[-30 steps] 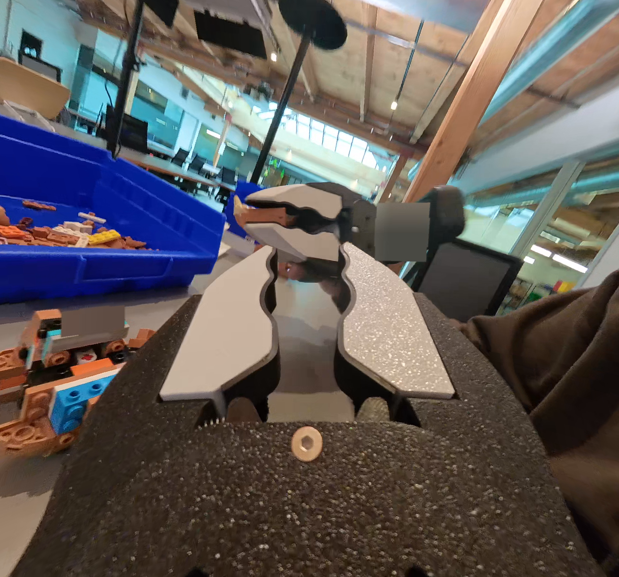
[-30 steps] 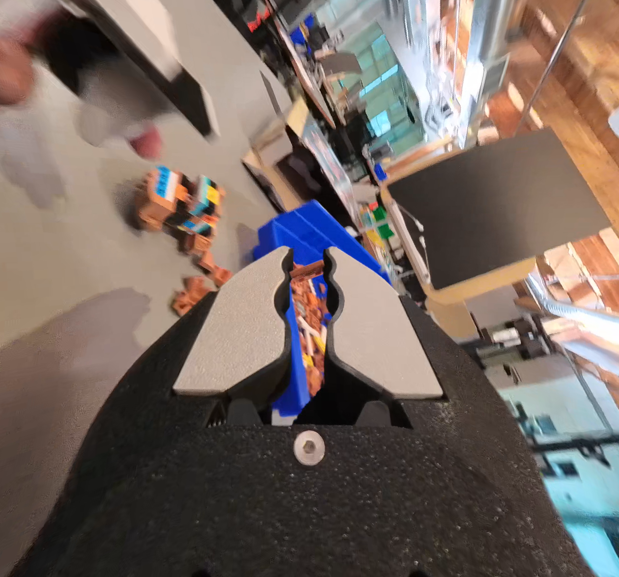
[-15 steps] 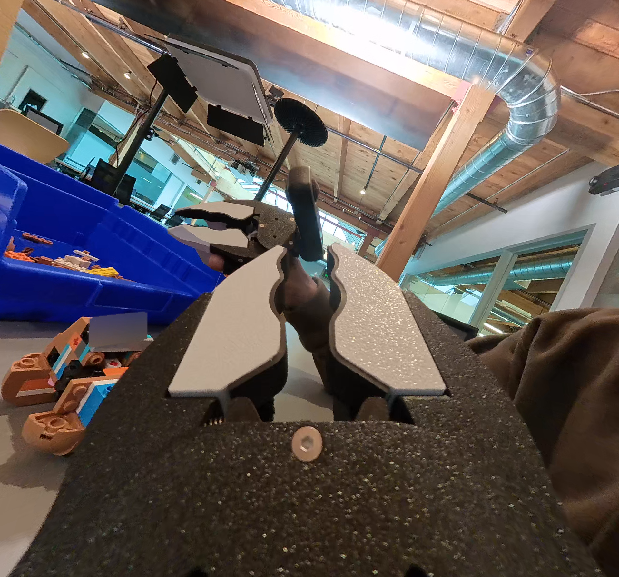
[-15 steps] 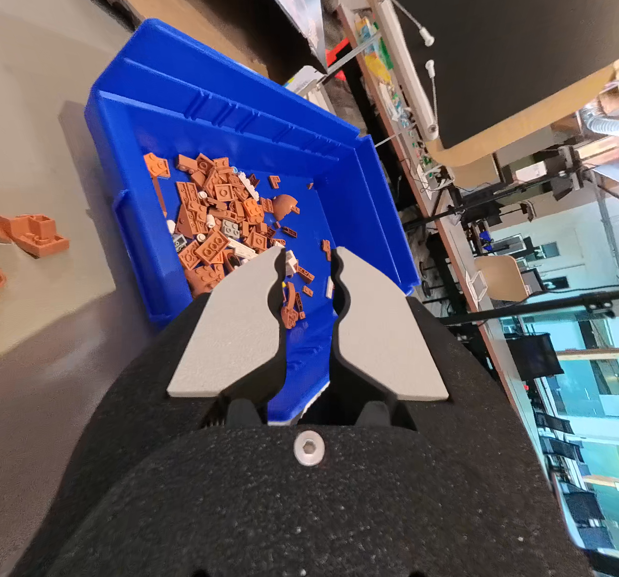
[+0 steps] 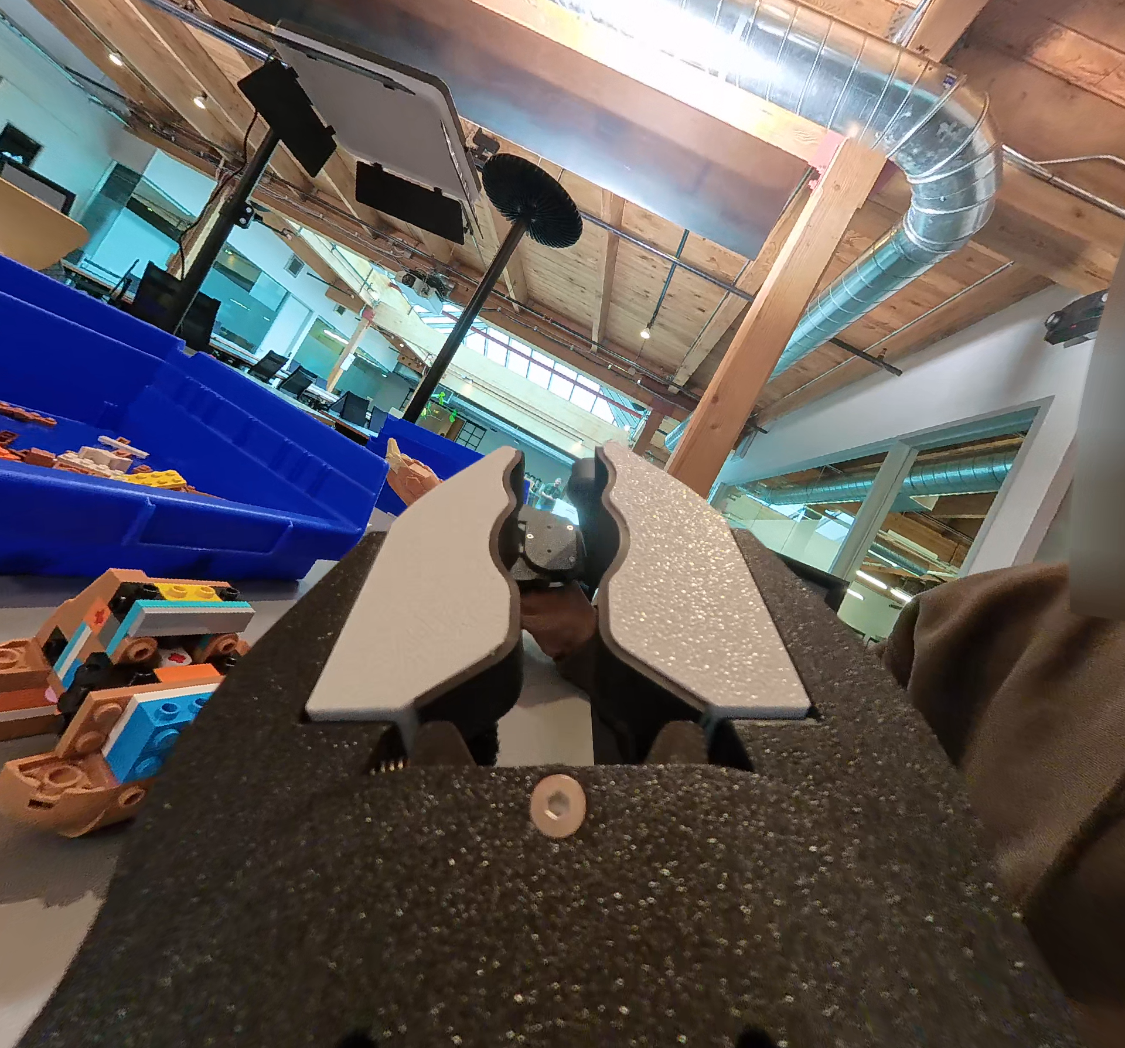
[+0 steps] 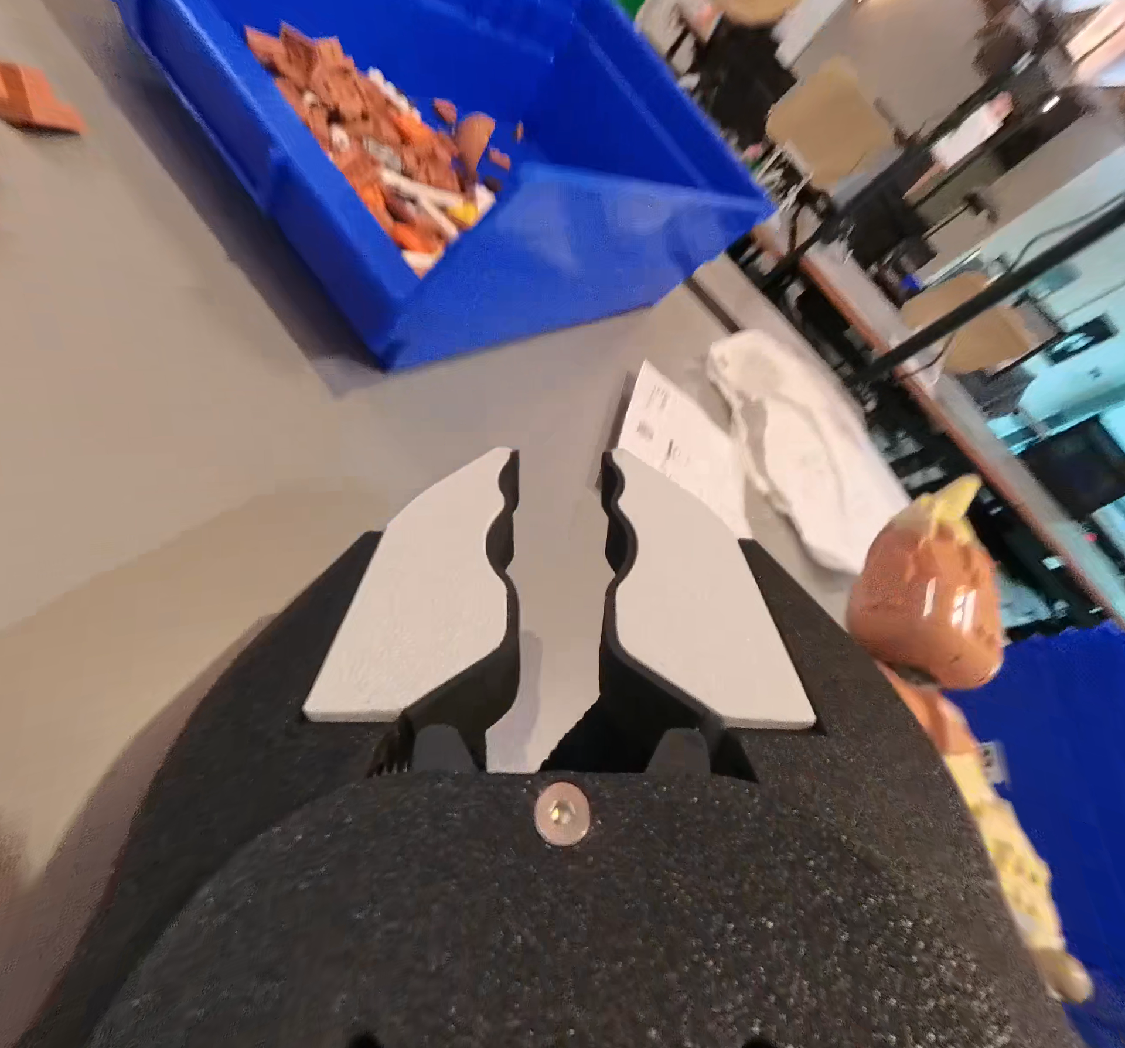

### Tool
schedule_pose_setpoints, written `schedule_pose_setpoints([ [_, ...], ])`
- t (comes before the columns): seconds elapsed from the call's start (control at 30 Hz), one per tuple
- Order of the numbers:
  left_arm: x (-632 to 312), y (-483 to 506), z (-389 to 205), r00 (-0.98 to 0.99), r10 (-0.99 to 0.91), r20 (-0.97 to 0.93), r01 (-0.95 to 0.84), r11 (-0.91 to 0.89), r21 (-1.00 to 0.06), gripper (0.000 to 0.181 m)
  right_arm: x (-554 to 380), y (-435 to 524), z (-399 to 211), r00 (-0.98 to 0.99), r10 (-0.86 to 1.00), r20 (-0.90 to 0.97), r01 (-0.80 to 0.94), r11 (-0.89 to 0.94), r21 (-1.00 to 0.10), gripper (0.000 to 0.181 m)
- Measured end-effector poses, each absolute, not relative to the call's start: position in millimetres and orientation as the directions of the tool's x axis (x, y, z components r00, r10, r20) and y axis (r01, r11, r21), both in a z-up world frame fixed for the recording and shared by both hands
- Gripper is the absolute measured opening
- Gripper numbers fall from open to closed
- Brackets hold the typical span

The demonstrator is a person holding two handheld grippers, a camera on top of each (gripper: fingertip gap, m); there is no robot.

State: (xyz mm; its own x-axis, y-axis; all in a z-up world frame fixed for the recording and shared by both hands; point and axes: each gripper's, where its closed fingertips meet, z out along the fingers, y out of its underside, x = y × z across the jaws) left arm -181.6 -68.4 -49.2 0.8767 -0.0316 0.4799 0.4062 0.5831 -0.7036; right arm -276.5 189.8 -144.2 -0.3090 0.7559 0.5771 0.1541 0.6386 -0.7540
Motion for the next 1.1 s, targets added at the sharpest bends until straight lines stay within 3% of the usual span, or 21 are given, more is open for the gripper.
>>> schedule_pose_setpoints([
  [0.2, -181, -64, -51, 0.880, -0.014, 0.474, 0.398, 0.566, -0.722, 0.022, -284, 212, -155, -0.330, 0.839, 0.433, 0.264, 0.523, -0.811, 0.031],
  [0.47, -179, -63, -51, 0.883, -0.013, 0.469, 0.396, 0.558, -0.729, 0.022, -312, 233, -177, -0.337, 0.799, 0.498, 0.414, 0.601, -0.684, 0.042],
  [0.63, -179, -63, -51, 0.881, -0.021, 0.473, 0.403, 0.560, -0.724, 0.022, -348, 247, -182, -0.341, 0.859, 0.383, 0.504, 0.510, -0.697, 0.062],
  [0.7, -179, -64, -50, 0.880, -0.025, 0.474, 0.405, 0.561, -0.722, 0.022, -358, 251, -186, -0.331, 0.884, 0.329, 0.540, 0.463, -0.703, 0.062],
  [0.8, -179, -65, -50, 0.879, -0.031, 0.476, 0.409, 0.565, -0.717, 0.022, -362, 249, -190, -0.328, 0.906, 0.267, 0.572, 0.415, -0.707, 0.047],
  [0.93, -180, -65, -50, 0.876, -0.041, 0.481, 0.416, 0.568, -0.710, 0.022, -359, 248, -191, -0.316, 0.891, 0.326, 0.574, 0.453, -0.682, 0.005],
  [1.1, -181, -67, -49, 0.873, -0.049, 0.486, 0.422, 0.577, -0.700, 0.021, -358, 248, -190, -0.301, 0.852, 0.428, 0.560, 0.521, -0.644, 0.001],
])
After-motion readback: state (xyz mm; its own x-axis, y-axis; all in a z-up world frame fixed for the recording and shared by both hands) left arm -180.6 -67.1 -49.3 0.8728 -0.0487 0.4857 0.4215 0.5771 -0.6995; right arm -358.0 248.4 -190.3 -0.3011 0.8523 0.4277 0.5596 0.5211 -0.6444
